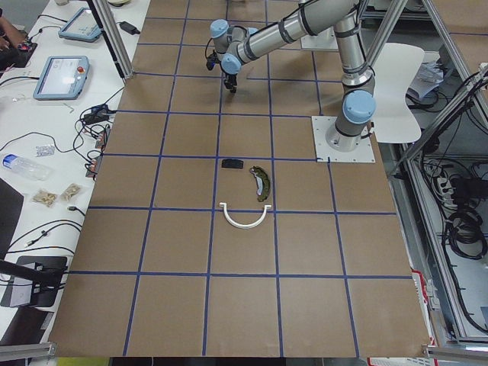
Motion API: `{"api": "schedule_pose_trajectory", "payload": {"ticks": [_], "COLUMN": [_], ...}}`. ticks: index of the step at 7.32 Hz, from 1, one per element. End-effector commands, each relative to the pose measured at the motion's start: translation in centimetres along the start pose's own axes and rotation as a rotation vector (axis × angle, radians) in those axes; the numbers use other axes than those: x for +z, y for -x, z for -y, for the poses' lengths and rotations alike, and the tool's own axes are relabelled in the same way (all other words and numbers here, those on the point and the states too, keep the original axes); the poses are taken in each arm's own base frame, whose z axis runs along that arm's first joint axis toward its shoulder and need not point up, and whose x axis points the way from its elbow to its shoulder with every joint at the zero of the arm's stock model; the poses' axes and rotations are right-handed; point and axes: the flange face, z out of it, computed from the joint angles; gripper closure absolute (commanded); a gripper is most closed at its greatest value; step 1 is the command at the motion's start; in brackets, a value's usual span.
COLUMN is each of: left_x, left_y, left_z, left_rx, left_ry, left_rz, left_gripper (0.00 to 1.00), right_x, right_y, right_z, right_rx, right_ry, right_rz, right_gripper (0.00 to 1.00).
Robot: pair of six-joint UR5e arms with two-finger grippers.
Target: Place bearing gear from tray to pile
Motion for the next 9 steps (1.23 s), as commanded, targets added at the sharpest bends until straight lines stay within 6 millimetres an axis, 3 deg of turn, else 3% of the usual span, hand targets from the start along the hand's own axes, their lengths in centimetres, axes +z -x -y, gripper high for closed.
{"api": "schedule_pose_trajectory", "payload": {"ticks": [1, 2, 3, 4, 6, 8, 9], "left_x": [0.0, -0.9, -2.4, -4.0, -8.7, -11.0, -11.8], "left_y": [0.0, 0.0, 1.0, 4.1, 12.9, 24.1, 30.1], "left_z": [0.0, 0.1, 0.2, 0.4, 0.8, -1.8, -3.1], "left_rx": [0.0, 0.0, -0.016, -0.066, -0.14, -0.087, -0.003], "left_ry": [0.007, -0.01, -0.01, -0.006, 0.025, 0.108, 0.121], "left_rz": [0.001, -0.001, -0.004, -0.002, 0.006, 0.116, 0.133], "left_gripper": [1.0, 1.0, 1.0, 1.0, 1.0, 1.0, 1.0], "right_x": [0.2, 0.1, 0.1, -0.2, -2.1, -5.6, -6.4], "right_y": [0.0, 0.0, 0.1, 0.1, 0.1, 0.9, 1.2], "right_z": [0.0, 0.0, 0.0, 0.0, -0.1, 1.0, 3.1], "right_rx": [0.007, 0.01, 0.011, 0.013, 0.07, 0.284, 0.404], "right_ry": [-0.001, 0.0, -0.001, 0.004, 0.017, 0.018, -0.001], "right_rz": [0.003, 0.002, 0.003, -0.001, -0.022, -0.052, -0.05], "right_gripper": [0.45, 0.5, 0.63, 0.74, 0.96, 1.0, 1.0]}}
